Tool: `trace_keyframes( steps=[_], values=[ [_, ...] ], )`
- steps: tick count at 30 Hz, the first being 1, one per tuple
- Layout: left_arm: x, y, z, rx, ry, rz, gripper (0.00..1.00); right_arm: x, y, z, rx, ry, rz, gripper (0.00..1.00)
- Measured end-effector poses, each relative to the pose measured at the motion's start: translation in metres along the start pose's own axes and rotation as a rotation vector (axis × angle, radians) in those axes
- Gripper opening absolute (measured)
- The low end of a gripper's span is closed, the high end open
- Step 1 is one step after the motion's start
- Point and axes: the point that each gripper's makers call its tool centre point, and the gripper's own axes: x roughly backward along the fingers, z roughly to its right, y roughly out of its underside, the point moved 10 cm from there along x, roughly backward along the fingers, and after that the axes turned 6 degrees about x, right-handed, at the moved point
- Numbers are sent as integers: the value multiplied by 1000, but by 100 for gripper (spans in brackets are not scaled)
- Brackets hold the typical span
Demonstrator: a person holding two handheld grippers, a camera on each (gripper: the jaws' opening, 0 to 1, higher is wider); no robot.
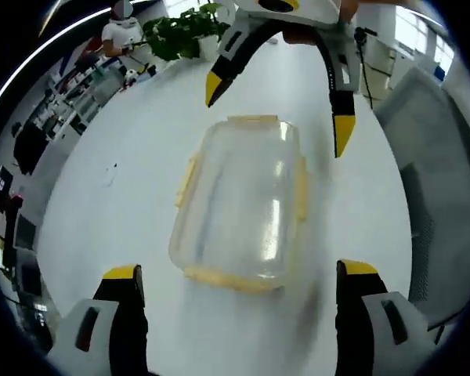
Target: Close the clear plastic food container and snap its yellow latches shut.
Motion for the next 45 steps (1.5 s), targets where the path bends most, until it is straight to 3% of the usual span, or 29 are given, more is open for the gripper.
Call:
trace_keyframes(
  steps=[5,8,26,33,40,45],
  values=[
    [13,2,10,63,-27,44,99,13,1,-12,-43,17,40,99],
    [19,1,16,115,-38,99,99,19,1,-17,-78,30,69,99],
    [61,14,45,177,-126,109,99,64,12,-34,-179,94,169,99],
    [80,22,63,233,-163,143,99,84,16,-55,-146,123,188,99],
    [100,35,85,286,-215,169,99,100,21,-77,-183,132,244,99],
    [112,42,106,279,-239,181,99,110,33,-94,-217,141,275,99]
  ],
)
